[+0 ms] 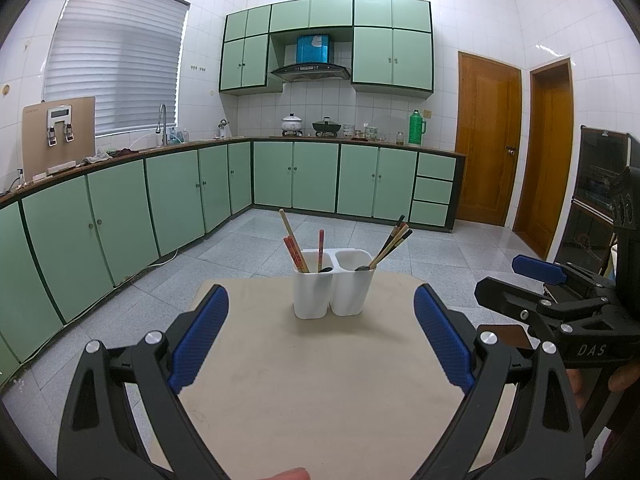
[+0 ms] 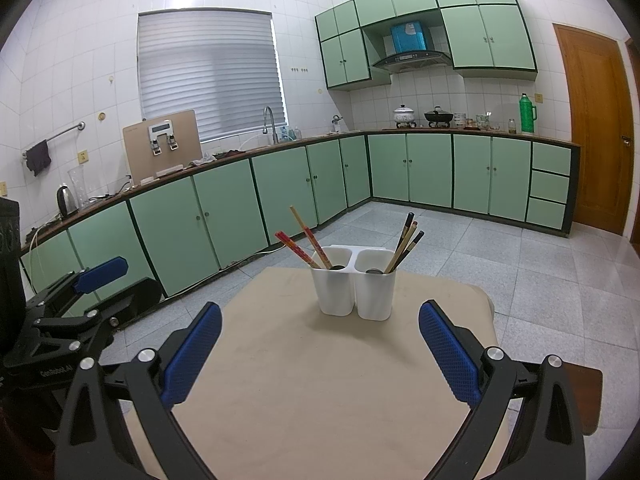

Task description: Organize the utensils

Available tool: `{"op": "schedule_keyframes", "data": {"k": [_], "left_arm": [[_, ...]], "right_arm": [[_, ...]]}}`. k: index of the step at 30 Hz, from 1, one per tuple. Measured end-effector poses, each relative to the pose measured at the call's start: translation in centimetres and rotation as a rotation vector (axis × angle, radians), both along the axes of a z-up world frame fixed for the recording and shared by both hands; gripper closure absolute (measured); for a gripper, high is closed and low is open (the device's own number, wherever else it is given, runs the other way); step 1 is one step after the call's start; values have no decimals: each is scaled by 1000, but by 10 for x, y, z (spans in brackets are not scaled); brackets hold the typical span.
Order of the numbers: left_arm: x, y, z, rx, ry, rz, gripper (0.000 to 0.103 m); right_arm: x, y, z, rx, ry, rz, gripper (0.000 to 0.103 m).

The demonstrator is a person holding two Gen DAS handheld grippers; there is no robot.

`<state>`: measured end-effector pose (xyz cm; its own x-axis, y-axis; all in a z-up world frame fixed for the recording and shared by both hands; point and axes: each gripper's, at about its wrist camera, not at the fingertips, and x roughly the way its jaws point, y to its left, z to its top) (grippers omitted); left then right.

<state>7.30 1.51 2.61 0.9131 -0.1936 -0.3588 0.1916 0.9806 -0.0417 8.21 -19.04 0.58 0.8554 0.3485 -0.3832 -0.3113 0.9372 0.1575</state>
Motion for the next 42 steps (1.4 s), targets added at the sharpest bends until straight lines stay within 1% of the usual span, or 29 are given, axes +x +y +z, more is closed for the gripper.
{"op": "schedule_keyframes", "data": {"k": [42], "left_arm": [[-2, 1, 2, 4, -1, 3, 12]], "right_arm": [[1, 2, 1, -4, -4, 5, 6]]}}
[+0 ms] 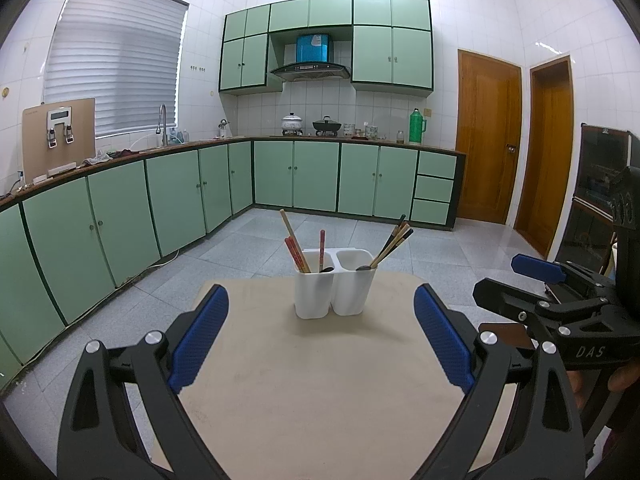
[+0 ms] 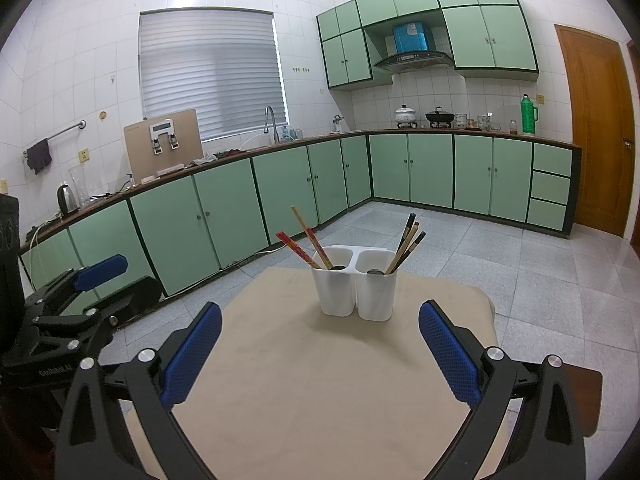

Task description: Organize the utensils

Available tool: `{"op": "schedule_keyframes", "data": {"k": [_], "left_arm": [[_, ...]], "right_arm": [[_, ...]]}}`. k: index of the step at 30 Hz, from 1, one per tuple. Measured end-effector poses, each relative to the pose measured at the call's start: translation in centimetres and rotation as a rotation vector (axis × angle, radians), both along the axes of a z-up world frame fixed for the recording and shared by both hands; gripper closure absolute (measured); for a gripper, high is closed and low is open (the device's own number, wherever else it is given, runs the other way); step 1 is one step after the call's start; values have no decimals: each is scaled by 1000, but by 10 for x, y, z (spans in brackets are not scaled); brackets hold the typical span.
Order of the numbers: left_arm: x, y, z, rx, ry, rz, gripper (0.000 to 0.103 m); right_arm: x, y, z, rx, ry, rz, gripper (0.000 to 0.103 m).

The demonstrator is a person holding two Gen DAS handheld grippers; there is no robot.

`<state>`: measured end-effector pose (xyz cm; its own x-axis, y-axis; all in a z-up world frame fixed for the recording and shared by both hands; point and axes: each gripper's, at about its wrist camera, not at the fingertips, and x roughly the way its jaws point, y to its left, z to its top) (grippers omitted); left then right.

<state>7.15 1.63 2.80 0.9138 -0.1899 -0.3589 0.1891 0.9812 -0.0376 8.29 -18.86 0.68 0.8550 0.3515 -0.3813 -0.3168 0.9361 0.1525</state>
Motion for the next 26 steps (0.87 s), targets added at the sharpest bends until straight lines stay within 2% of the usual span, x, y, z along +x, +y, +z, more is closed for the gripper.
{"op": "schedule_keyframes", "data": {"k": [26], "left_arm": [[0, 1, -2, -6, 13, 1, 12]], "right_arm": [[1, -2, -3, 2, 8, -9, 6]]}}
